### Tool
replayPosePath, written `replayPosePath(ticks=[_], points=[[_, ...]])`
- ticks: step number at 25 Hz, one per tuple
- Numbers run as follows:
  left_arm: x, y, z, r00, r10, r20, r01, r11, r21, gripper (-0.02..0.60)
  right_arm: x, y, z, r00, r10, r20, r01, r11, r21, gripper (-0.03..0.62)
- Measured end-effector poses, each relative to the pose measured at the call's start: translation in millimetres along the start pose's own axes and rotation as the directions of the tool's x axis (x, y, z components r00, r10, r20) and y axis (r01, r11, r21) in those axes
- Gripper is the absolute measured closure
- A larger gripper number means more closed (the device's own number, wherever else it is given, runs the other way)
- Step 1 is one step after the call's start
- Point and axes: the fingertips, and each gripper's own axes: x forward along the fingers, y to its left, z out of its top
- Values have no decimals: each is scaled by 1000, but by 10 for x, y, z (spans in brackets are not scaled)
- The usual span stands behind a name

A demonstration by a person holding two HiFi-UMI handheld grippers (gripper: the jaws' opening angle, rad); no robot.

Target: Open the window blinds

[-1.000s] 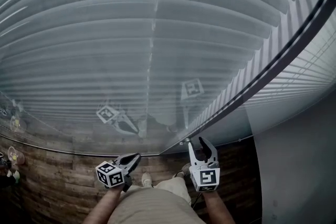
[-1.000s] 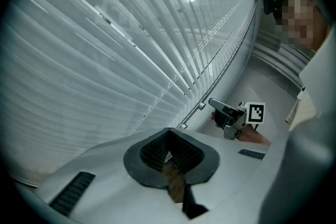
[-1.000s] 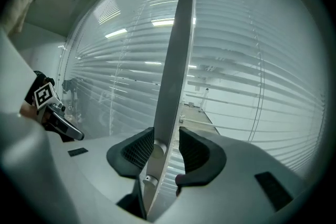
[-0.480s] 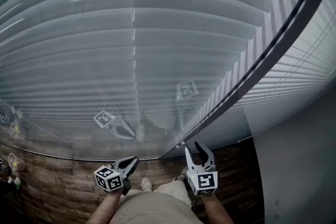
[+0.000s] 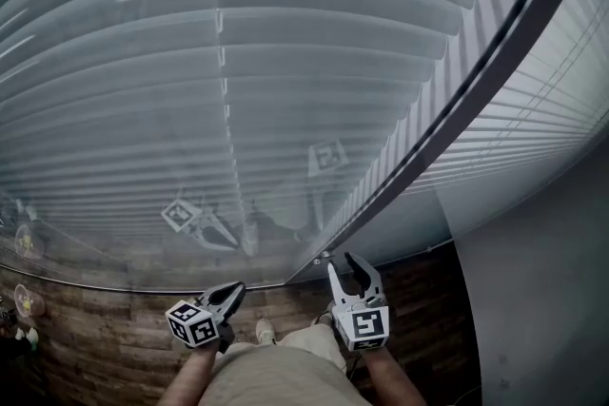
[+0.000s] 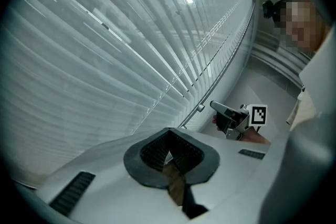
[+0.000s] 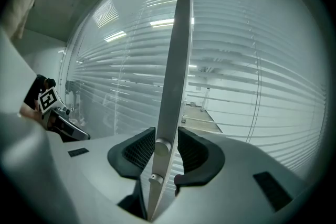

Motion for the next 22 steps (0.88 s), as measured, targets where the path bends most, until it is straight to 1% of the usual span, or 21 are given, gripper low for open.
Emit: replayPosePath(ticks=[4,8,10,13,16,22], points=[[-47,9,35,1000,5,7,-5,1000,9,569,-19,-13,-7,1000,-10,6,10,1000,-8,454],[-88,37,32,1000,13,13,-13,1000,3,569,3,53,1,1000,-6,-13,4,993,-115,454],[-109,52,20,1000,16,11,-16,1000,1,569,34,112,-17,1000,-1,-23,-2,990,-138,454],[-118,65,-4,1000,16,5,-16,1000,-1,569,88,171,-98,999,-3,-52,-4,988,-153,454],[-111,70,-11,1000,15,1,-15,1000,0,569,169,167,-248,996,-25,-86,11,987,-163,454],[-85,55,-52,1000,13,-9,-13,1000,-5,569,246,148,-342,994,-39,-107,21,987,-162,454]])
